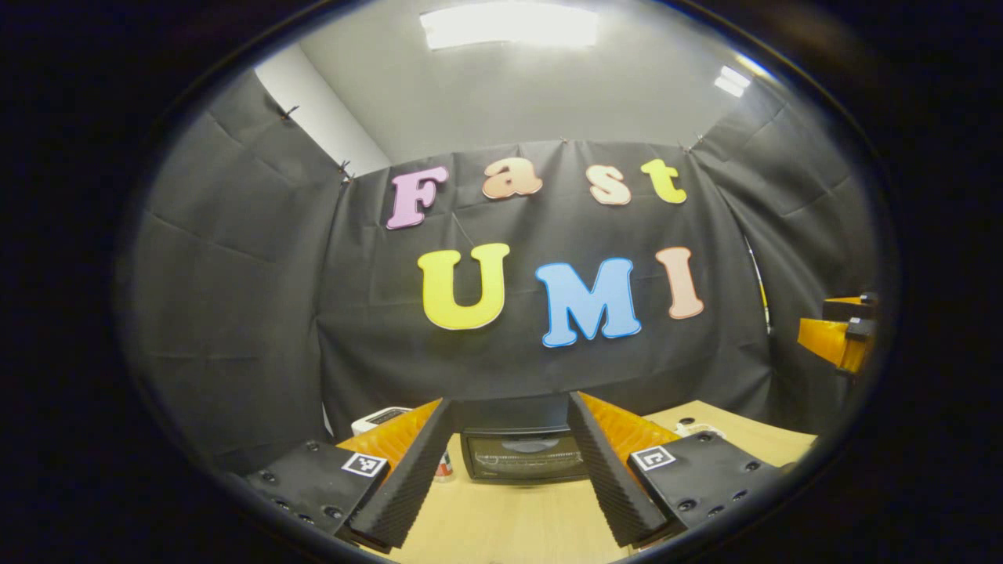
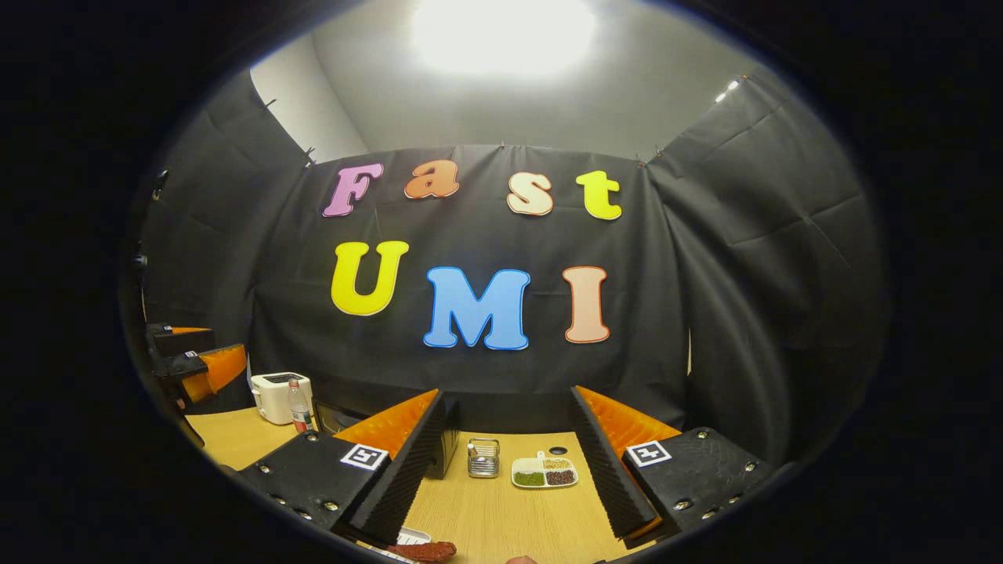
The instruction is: Open the electric oven with the left hand, put the food in, and close the electric oven.
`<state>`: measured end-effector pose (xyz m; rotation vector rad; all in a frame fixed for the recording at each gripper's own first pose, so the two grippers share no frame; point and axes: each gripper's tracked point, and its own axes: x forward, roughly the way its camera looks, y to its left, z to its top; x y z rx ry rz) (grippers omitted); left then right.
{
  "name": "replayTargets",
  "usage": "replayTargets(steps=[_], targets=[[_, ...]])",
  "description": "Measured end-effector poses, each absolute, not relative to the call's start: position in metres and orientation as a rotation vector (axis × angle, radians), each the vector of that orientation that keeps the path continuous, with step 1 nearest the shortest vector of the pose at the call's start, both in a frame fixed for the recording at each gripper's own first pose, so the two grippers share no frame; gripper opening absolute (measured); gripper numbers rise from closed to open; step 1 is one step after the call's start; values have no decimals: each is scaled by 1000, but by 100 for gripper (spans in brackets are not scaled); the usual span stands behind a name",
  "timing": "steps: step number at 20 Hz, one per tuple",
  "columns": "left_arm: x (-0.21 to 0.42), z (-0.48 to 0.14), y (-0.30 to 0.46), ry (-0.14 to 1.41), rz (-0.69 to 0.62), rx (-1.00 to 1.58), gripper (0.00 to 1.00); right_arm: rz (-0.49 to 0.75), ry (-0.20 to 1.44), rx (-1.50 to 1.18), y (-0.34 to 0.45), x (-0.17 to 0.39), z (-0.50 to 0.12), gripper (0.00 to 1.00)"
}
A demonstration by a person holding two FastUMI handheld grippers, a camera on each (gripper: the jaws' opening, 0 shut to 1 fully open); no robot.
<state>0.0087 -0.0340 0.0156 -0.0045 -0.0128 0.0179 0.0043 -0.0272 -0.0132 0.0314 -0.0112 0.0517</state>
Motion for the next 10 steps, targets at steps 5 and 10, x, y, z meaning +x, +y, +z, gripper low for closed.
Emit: replayTargets(steps=[5,10], targets=[[21,17,-45,-12,35,-15,100,102,-18,31,-33,3,-19,95],[53,8,-47,-1,34,-18,100,119,-24,33,-31,8,-20,95]])
